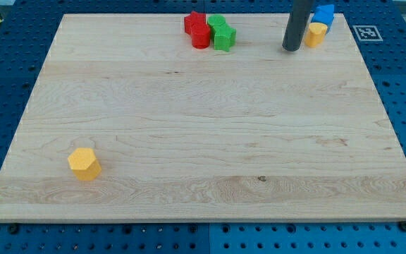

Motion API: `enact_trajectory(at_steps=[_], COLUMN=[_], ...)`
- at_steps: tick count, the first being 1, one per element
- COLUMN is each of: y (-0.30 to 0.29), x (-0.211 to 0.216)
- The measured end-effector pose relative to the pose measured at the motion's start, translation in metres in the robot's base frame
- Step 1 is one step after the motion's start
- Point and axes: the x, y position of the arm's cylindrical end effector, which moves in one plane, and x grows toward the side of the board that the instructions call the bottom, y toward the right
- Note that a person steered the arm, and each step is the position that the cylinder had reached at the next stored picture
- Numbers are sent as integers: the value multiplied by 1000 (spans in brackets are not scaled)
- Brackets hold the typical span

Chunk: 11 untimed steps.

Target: Push your arm diagonal to the top left of the yellow hexagon

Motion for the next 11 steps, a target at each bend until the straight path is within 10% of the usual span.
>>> enact_trajectory(at_steps=[5, 9, 11], y=[-7, -366, -452], x=[22, 173, 242])
